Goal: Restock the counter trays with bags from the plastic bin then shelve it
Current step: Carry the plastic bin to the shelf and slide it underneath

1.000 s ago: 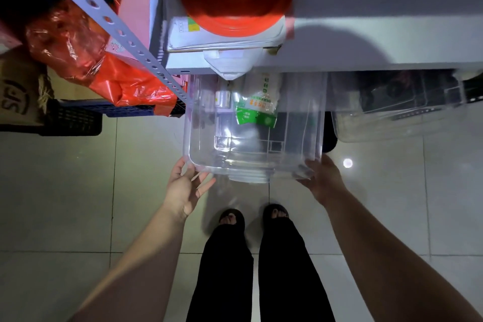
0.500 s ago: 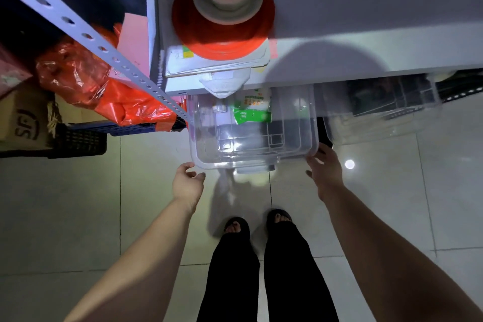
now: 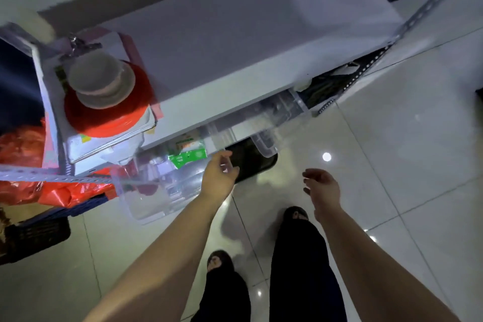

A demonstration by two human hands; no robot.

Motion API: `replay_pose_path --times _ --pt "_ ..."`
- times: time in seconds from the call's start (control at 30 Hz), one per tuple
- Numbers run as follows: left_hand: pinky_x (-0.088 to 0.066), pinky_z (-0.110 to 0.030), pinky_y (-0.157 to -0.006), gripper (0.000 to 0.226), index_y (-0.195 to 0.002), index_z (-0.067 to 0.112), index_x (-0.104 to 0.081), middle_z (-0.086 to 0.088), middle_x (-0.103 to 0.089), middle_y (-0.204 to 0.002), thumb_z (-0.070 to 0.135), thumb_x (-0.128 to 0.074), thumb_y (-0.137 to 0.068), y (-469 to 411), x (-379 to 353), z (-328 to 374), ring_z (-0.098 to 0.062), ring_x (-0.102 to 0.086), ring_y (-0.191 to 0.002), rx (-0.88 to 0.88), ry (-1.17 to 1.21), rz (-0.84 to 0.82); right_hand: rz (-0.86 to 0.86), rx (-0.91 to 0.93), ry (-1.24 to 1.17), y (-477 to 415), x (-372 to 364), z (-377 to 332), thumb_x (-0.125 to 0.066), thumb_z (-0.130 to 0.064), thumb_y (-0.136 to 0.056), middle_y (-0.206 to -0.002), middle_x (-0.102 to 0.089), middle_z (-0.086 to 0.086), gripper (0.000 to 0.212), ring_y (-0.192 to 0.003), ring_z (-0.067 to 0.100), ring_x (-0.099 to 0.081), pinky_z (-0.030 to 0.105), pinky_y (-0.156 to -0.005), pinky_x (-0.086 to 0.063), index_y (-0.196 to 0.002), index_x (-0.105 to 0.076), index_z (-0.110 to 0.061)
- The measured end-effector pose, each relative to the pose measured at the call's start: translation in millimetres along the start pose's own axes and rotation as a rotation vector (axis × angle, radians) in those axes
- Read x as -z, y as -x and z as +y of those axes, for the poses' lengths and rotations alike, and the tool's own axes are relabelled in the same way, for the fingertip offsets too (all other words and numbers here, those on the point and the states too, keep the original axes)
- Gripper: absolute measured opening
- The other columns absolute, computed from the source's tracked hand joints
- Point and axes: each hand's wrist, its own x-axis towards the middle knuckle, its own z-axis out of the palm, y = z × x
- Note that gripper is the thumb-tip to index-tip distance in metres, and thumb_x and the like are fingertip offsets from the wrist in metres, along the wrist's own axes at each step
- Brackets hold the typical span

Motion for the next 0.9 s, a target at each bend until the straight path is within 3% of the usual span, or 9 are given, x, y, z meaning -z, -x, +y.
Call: replay_pose_path --times 0.13,0.37,0.47,0.5,0.53,0.6,0.63,0.8,0.9 --pt "-0.047 -0.021 -0.079 0.034 -0.103 0.026 -0.057 0.003 -0.06 -0.097 0.006 -0.07 -0.078 -30.6 -82.1 42.1 -0.021 -0.059 -0.092 -0.008 -0.023 -0.059 -0.047 -0.027 0.051 -46.8 28.8 -17.1 -0.054 0.009 -0.078 -0.097 -0.069 0.008 0.029 -0.078 0.018 -0.059 0.036 -0.076 -0.048 -0.081 -0.067 -0.016" --pt "-0.053 -0.039 -0.088 0.032 -0.111 0.025 -0.055 -0.003 -0.059 -0.116 0.034 -0.067 -0.084 -72.5 -183.7 98.3 -0.021 -0.061 -0.101 0.067 -0.118 -0.073 -0.163 -0.047 0.063 -124.2 65.2 -46.2 -0.058 0.005 -0.08 -0.094 -0.068 0.007 0.023 -0.076 0.017 -0.058 0.034 -0.071 -0.048 -0.094 -0.067 -0.009" --pt "-0.051 -0.025 -0.065 0.049 -0.118 0.027 -0.053 0.008 -0.059 -0.101 0.047 -0.072 -0.077 -86.3 -204.4 121.1 -0.007 -0.058 -0.082 0.236 -0.017 0.048 -0.191 -0.142 -0.07 -147.2 59.2 -44.1 -0.06 -0.002 -0.083 -0.095 -0.067 0.005 0.018 -0.082 0.017 -0.06 0.037 -0.077 -0.052 -0.097 -0.066 -0.014" --pt "-0.049 -0.023 -0.061 0.061 -0.125 0.028 -0.05 0.011 -0.057 -0.099 0.051 -0.074 -0.074 -92.8 -208.6 127.1 -0.005 -0.057 -0.079 0.288 0.02 0.074 -0.211 -0.195 -0.127 -152.8 54.3 -40.5 -0.061 -0.005 -0.084 -0.097 -0.067 0.007 0.017 -0.084 0.019 -0.06 0.038 -0.079 -0.053 -0.096 -0.065 -0.016" --pt "-0.052 -0.026 -0.067 0.074 -0.132 0.029 -0.045 0.009 -0.057 -0.105 0.053 -0.077 -0.069 -99.9 -212.1 131.2 -0.01 -0.059 -0.086 0.337 0.064 0.09 -0.233 -0.254 -0.184 -157.3 48.9 -36.1 -0.061 -0.007 -0.084 -0.099 -0.066 0.008 0.016 -0.085 0.019 -0.06 0.039 -0.08 -0.054 -0.095 -0.064 -0.018" --pt "-0.053 -0.042 -0.087 0.094 -0.14 0.034 -0.031 0.003 -0.048 -0.126 0.05 -0.082 -0.064 -112.7 -213.8 132.6 -0.026 -0.058 -0.104 0.433 0.083 0.088 -0.276 -0.384 -0.299 -163.1 36.7 -23.6 -0.063 -0.01 -0.084 -0.099 -0.065 0.008 0.014 -0.086 0.02 -0.061 0.04 -0.08 -0.056 -0.094 -0.065 -0.019" --pt "-0.052 -0.046 -0.089 0.095 -0.142 0.035 -0.027 0.003 -0.044 -0.126 0.044 -0.082 -0.065 -117.8 -212.7 131.1 -0.028 -0.058 -0.103 0.458 0.062 0.073 -0.301 -0.449 -0.356 -165.5 30.0 -16.6 -0.064 -0.01 -0.084 -0.099 -0.066 0.007 0.014 -0.088 0.021 -0.062 0.041 -0.08 -0.057 -0.093 -0.065 -0.02" --pt "-0.057 -0.042 -0.067 0.085 -0.137 0.023 -0.036 -0.013 -0.05 -0.124 0.019 -0.07 -0.059 -122.7 -181.1 108.8 -0.027 -0.065 -0.084 0.466 0.096 0.052 -0.436 -0.681 -0.607 -183.6 -11.3 20.9 -0.063 -0.014 -0.083 -0.099 -0.065 0.005 0.018 -0.094 0.026 -0.061 0.047 -0.082 -0.056 -0.1 -0.065 -0.02" --pt "-0.055 -0.043 -0.065 0.07 -0.127 0.021 -0.047 -0.012 -0.068 -0.11 0.011 -0.069 -0.062 -115.4 -145.5 89.4 -0.03 -0.071 -0.085 0.404 0.226 -0.074 -0.444 -0.8 -0.717 -197.9 -46.6 50.5 -0.064 -0.021 -0.085 -0.104 -0.061 0.006 0.021 -0.099 0.027 -0.056 0.048 -0.079 -0.056 -0.106 -0.061 -0.018"
